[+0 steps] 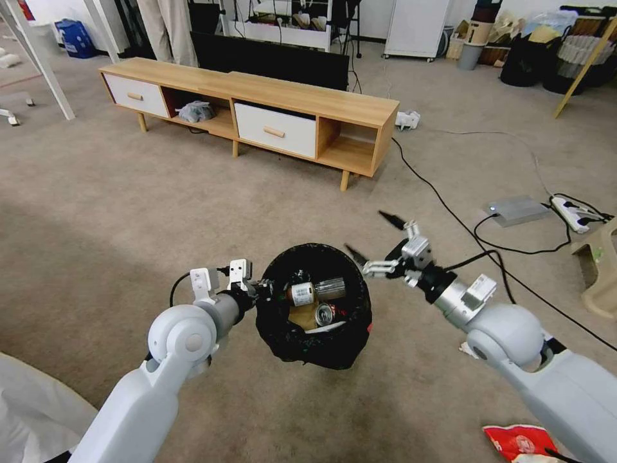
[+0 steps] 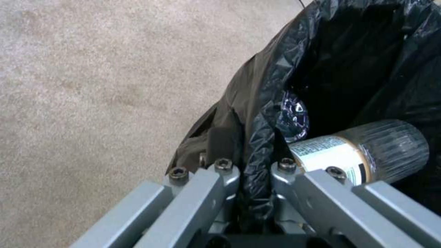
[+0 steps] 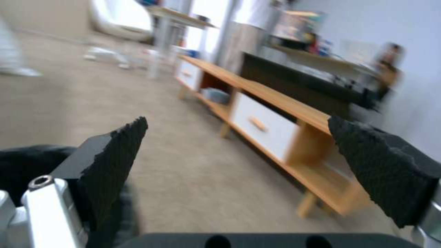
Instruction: Pick up the trash bin and place the garbage on the floor into it.
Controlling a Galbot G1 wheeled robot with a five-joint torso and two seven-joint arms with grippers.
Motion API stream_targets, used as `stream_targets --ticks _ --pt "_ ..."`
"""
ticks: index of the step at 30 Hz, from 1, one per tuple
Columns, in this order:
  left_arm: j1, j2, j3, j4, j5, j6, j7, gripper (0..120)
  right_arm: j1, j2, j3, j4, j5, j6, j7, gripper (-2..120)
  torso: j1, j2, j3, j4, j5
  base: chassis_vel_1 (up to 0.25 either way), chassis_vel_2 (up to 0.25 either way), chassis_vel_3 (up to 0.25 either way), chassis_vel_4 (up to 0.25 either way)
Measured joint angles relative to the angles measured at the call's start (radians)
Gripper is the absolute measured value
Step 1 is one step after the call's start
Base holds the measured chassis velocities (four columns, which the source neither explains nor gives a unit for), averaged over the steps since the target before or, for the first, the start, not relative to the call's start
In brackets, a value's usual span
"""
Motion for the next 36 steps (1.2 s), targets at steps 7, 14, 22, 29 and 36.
stream_targets --ticks 7,14,22,29,36 --pt "0.003 0.008 -0.005 -0.004 -0.001 0.0 0.002 0 -0.023 0.006 0.023 0.014 0.007 -0.128 0.156 100 0.0 0.0 0.0 0.0 0.0 0.0 0.0 0.0 0.0" --pt "0.01 0.012 -0.011 -0.012 -0.008 0.0 0.003 0 -0.038 0.029 0.026 0.002 0.033 -0.27 0.323 100 0.0 0.0 0.0 0.0 0.0 0.0 0.0 0.0 0.0" --pt "0.018 0.014 -0.018 -0.023 -0.005 0.0 0.003 0 -0.05 0.053 0.016 0.003 0.065 -0.381 0.406 100 0.0 0.0 0.0 0.0001 0.0 0.0 0.0 0.0 0.0" --pt "0.013 0.014 -0.018 -0.024 -0.006 0.0 0.002 0 -0.074 0.053 0.016 0.014 0.078 -0.436 0.431 100 0.0 0.0 0.0 0.0 0.0 0.0 0.0 0.0 0.0" --pt "0.019 0.013 -0.02 -0.027 -0.003 0.0 0.002 0 -0.106 0.057 0.009 0.019 0.09 -0.472 0.443 100 0.0 0.0 0.0 0.0001 0.0 0.0 0.0 0.0 0.0"
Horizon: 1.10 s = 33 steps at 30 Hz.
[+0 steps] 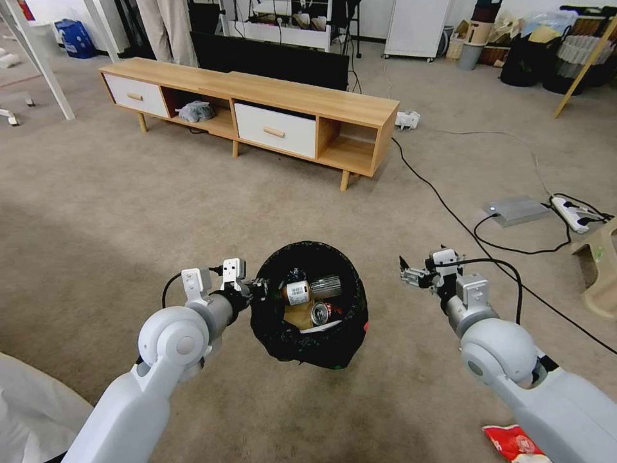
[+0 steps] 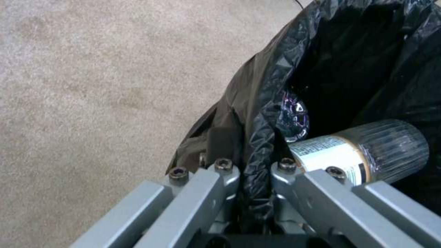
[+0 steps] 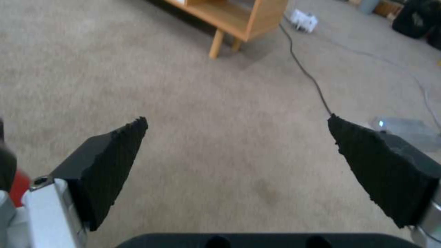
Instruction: Pick up the trash bin and place the garbage on the floor into it.
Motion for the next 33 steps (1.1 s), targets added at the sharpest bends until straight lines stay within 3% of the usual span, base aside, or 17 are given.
stream_targets --ticks 8,19,25,33 --pt "0.006 0.009 -0.013 -0.008 -0.001 0.0 0.0 0 -0.054 -0.029 0.004 -0.001 -0.002 -0.011 0.006 100 0.0 0.0 0.0 0.0 0.0001 0.0 0.0 0.0 0.0" --pt "0.006 0.01 -0.035 -0.016 -0.004 0.0 0.005 0 -0.105 -0.183 -0.013 -0.043 0.015 -0.001 -0.007 100 0.0 0.0 0.0 0.0001 0.0002 0.0 0.0 0.0 0.0" --pt "0.013 0.016 -0.076 -0.025 -0.013 0.0 0.01 0 -0.178 -0.292 -0.024 -0.047 0.02 0.001 -0.014 100 0.0 0.0 0.0 -0.0001 0.0001 0.0 0.0 0.0 0.0" --pt "0.021 0.023 -0.112 -0.032 -0.021 0.0 0.012 0 -0.192 -0.33 -0.027 -0.042 0.045 -0.003 -0.011 100 0.0 0.0 0.0 0.0 0.0 0.0 0.0 0.0 0.0"
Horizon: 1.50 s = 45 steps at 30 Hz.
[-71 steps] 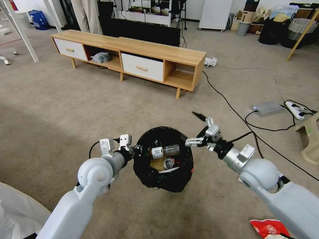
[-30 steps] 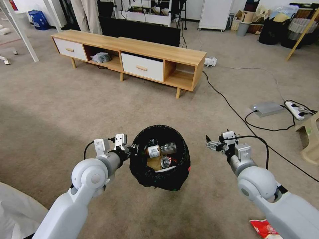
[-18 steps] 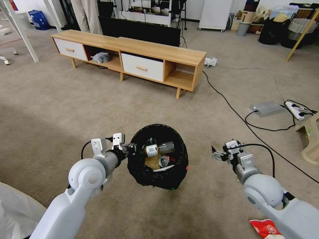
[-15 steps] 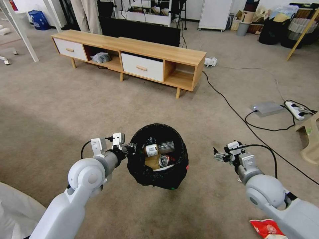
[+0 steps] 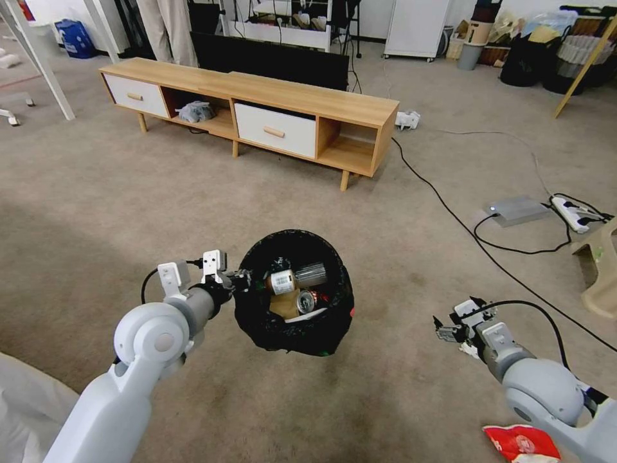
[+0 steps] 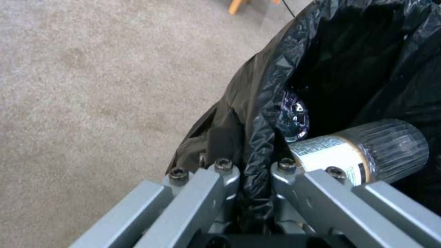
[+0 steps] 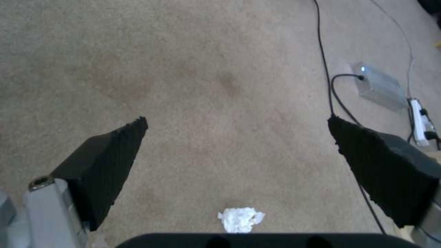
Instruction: Pick up the trash bin and place the garbage on the floor into it.
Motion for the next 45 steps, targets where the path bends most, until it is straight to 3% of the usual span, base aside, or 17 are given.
stream_targets --ticks 5,14,26,45 --pt "0.003 0.0 -0.011 -0.002 0.0 0.0 0.003 0 0.0 -0.017 0.0 0.004 0.031 -0.014 0.006 100 0.0 0.0 0.0 0.0 0.0001 0.0 0.0 0.0 0.0" --pt "0.008 -0.012 -0.03 0.011 0.003 0.0 0.021 0 -0.016 -0.117 -0.003 -0.007 0.058 -0.04 -0.023 100 0.0 0.0 0.0 -0.0001 -0.0001 0.0 0.0 0.0 0.0" --pt "0.002 -0.014 -0.041 0.027 0.002 0.0 0.035 0 -0.08 -0.198 0.002 -0.034 0.056 0.005 -0.046 100 0.0 0.0 0.0 0.0 0.0 0.0 0.0 0.0 0.0" --pt "0.005 -0.007 -0.039 0.046 0.001 0.0 0.045 0 -0.232 -0.159 -0.009 -0.117 0.009 0.019 -0.032 100 0.0 0.0 0.0 -0.0001 0.0001 0.0 0.0 0.0 0.0"
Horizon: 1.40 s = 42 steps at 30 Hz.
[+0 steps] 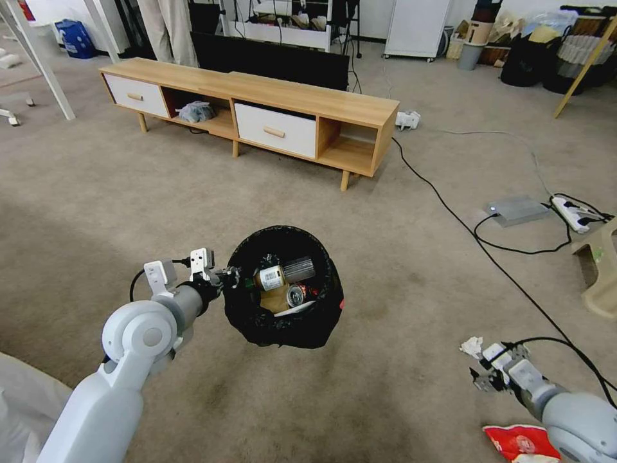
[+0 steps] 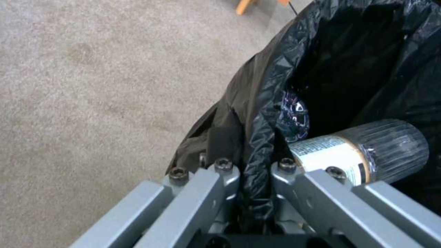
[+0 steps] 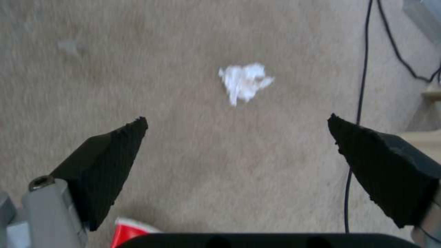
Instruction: Pick up the trash bin and place the garbage on the floor into it.
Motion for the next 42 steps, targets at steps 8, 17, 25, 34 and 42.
stream_targets --ticks 8,17,25,34,42 --pt "0.002 -0.001 0.004 0.0 0.002 0.0 0.0 0 -0.065 0.018 0.01 -0.021 -0.032 0.015 -0.004 100 0.0 0.0 0.0 -0.0001 -0.0001 0.0 0.0 0.0 0.0" --pt "0.001 -0.001 0.009 0.0 0.005 0.0 -0.001 0 -0.074 0.029 0.01 -0.034 -0.056 0.029 -0.014 100 0.0 0.0 0.0 0.0001 -0.0001 0.0 0.0 0.0 0.0" --pt "0.003 0.002 0.004 -0.002 0.005 0.0 -0.002 0 -0.11 0.024 0.018 -0.037 -0.078 0.065 -0.029 100 0.0 0.0 0.0 0.0001 -0.0002 0.0 0.0 0.0 0.0" --pt "0.003 0.002 0.004 -0.002 0.005 0.0 -0.002 0 -0.115 0.021 0.016 -0.04 -0.086 0.092 -0.05 100 0.0 0.0 0.0 0.0001 -0.0002 0.0 0.0 0.0 0.0" --pt "0.003 0.004 0.002 -0.001 0.005 0.0 -0.002 0 -0.137 0.022 0.021 -0.044 -0.093 0.098 -0.05 100 0.0 0.0 0.0 0.0001 -0.0002 0.0 0.0 0.0 0.0"
